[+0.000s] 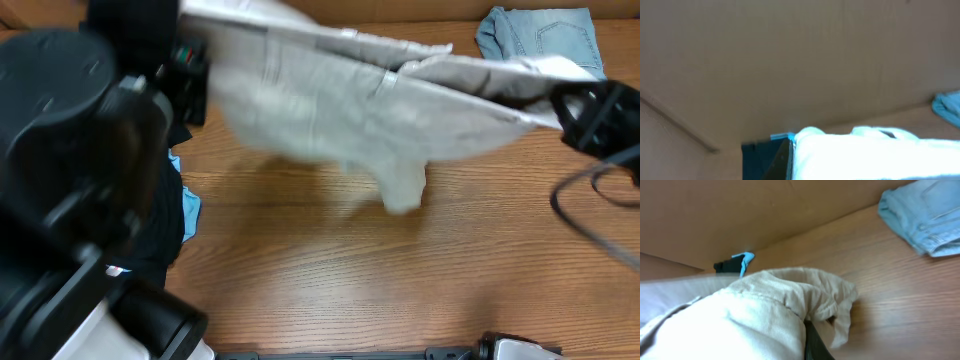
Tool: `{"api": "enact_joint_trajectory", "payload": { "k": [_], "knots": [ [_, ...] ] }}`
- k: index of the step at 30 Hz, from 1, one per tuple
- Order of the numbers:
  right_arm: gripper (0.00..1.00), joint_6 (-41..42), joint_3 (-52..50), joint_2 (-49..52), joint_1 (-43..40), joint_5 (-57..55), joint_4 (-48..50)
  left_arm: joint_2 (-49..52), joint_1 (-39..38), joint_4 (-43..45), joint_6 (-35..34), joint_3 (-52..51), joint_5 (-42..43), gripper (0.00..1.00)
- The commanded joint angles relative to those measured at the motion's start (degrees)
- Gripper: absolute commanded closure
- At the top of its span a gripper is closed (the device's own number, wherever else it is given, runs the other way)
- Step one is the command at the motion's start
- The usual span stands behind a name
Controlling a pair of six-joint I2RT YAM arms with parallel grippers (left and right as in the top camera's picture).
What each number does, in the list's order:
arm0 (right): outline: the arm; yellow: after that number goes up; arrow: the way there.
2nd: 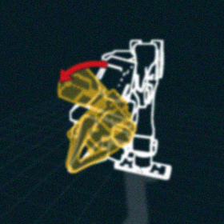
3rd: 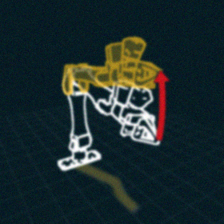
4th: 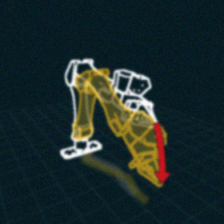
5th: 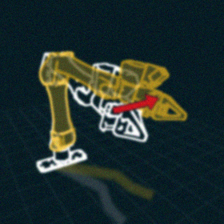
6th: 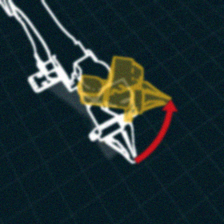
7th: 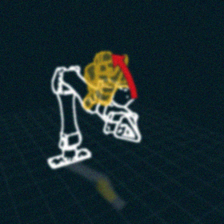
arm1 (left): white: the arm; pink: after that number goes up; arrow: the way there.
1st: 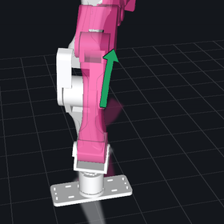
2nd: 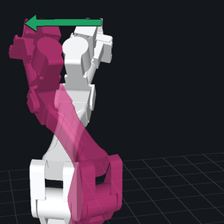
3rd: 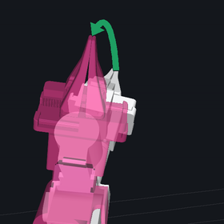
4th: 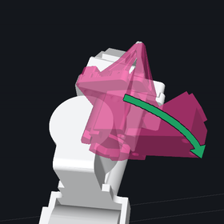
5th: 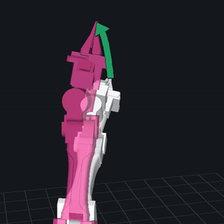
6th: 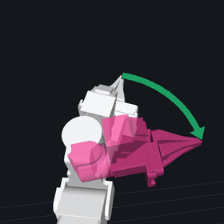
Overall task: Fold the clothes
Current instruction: 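Lift the shorts with both grippers and lay them flat mid-table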
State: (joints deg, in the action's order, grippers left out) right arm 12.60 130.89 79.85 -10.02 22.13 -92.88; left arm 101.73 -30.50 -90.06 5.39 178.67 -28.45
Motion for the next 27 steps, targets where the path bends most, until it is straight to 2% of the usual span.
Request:
{"api": "enact_joint_trajectory", "payload": {
  "k": [1,4,10,16,20,23,27],
  "knots": [
    [0.96,-1.1,6.2,-2.4,-1.3,-9.8,-4.2,-5.2,1.6,-6.7,-6.6,1.3,-6.4,0.96],
    [0.96,-1.1,6.0,-4.1,-1.3,-10.5,-4.2,-6.8,1.6,-6.7,-7.5,-0.3,-2.9,0.96],
    [0.96,-2.0,4.3,-1.2,-1.3,-11.1,-4.2,-6.0,1.6,-6.7,-8.7,-6.0,-3.3,0.96],
    [0.96,-3.7,-1.1,5.4,0.3,-11.2,-4.1,-5.2,2.9,-6.7,-15.8,-22.3,-5.2,0.96],
    [0.96,-4.1,-4.4,11.6,2.6,-12.1,-2.6,-2.7,6.3,-6.0,-20.5,-33.2,-2.6,0.96],
    [0.96,-4.1,-6.0,16.6,4.2,-13.2,0.7,1.3,8.8,-1.9,-20.4,-39.4,1.5,0.96],
    [0.96,-4.1,-6.6,23.9,5.6,-13.2,7.3,8.5,10.5,7.7,-19.1,-42.7,2.0,0.96]
  ]
}}
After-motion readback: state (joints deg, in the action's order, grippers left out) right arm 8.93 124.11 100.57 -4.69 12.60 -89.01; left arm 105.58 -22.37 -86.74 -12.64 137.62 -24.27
